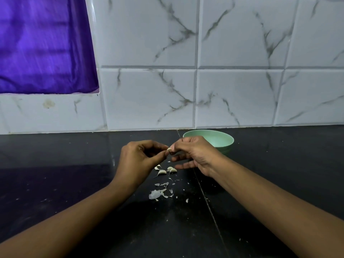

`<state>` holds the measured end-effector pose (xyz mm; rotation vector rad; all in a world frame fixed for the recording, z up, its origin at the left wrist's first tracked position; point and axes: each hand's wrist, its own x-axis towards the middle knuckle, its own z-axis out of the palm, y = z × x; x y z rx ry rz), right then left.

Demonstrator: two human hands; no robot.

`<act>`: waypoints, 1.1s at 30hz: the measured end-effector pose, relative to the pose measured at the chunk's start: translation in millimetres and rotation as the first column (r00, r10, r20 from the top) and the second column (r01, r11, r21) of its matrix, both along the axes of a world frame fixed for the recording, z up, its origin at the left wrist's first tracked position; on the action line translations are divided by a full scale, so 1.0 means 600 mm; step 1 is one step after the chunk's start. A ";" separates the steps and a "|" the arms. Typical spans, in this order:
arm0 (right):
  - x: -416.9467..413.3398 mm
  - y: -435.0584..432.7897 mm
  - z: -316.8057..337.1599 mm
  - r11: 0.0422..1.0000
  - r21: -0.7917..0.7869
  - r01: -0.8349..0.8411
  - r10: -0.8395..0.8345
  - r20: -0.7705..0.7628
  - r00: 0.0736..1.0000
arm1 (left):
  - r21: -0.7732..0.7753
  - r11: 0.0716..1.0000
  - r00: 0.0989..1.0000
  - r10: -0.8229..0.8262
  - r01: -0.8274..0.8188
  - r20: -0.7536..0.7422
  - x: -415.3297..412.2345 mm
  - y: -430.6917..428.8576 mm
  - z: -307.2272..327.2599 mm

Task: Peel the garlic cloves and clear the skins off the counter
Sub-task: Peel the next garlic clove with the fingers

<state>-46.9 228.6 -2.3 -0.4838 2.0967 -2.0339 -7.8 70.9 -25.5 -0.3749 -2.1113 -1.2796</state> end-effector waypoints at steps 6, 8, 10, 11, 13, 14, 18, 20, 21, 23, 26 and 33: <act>-0.003 -0.002 -0.003 1.000 0.006 0.018 -0.018 0.012 1.000 | 0.014 1.000 0.999 -0.010 0.009 0.045 -0.001 0.003 -0.001; -0.003 -0.003 -0.004 1.000 -0.005 0.025 -0.025 0.019 1.000 | 0.029 0.999 0.998 -0.017 0.015 0.063 -0.002 0.003 -0.001; -0.003 -0.004 -0.005 0.999 -0.016 0.028 -0.028 0.029 0.999 | 0.045 0.999 0.997 -0.024 0.020 0.076 -0.003 0.004 -0.002; -0.003 -0.004 -0.005 0.999 -0.021 0.029 -0.028 0.034 0.999 | 0.056 0.998 0.996 -0.029 0.025 0.085 -0.002 0.005 -0.002; -0.003 -0.005 -0.005 0.999 -0.032 0.033 -0.031 0.043 0.999 | 0.089 0.995 0.992 -0.052 0.042 0.111 -0.004 0.005 -0.001; -0.003 -0.006 -0.005 0.999 -0.039 0.035 -0.033 0.048 0.998 | 0.118 0.991 0.989 -0.072 0.057 0.127 -0.004 0.005 0.000; -0.004 -0.008 -0.007 0.998 -0.046 0.045 -0.043 0.052 0.998 | 0.226 0.968 0.972 -0.153 0.111 0.179 -0.004 0.009 0.001; -0.004 -0.010 -0.009 0.997 -0.053 0.049 -0.047 0.046 0.998 | 0.265 0.957 0.964 -0.176 0.120 0.199 -0.003 0.010 0.001; -0.004 -0.011 -0.009 0.997 -0.057 0.052 -0.049 0.042 0.998 | 0.291 0.949 0.959 -0.189 0.123 0.210 -0.003 0.011 0.001; -0.003 -0.013 -0.010 0.996 -0.063 0.056 -0.054 0.039 0.998 | 0.343 0.931 0.949 -0.210 0.122 0.235 -0.004 0.012 0.001; -0.003 -0.016 -0.012 0.996 -0.064 0.061 -0.058 0.038 0.998 | 0.395 0.910 0.938 -0.238 0.124 0.254 -0.006 0.012 0.000; -0.003 -0.016 -0.012 0.996 -0.063 0.066 -0.063 0.051 0.997 | 0.429 0.895 0.930 -0.255 0.123 0.264 -0.006 0.014 -0.001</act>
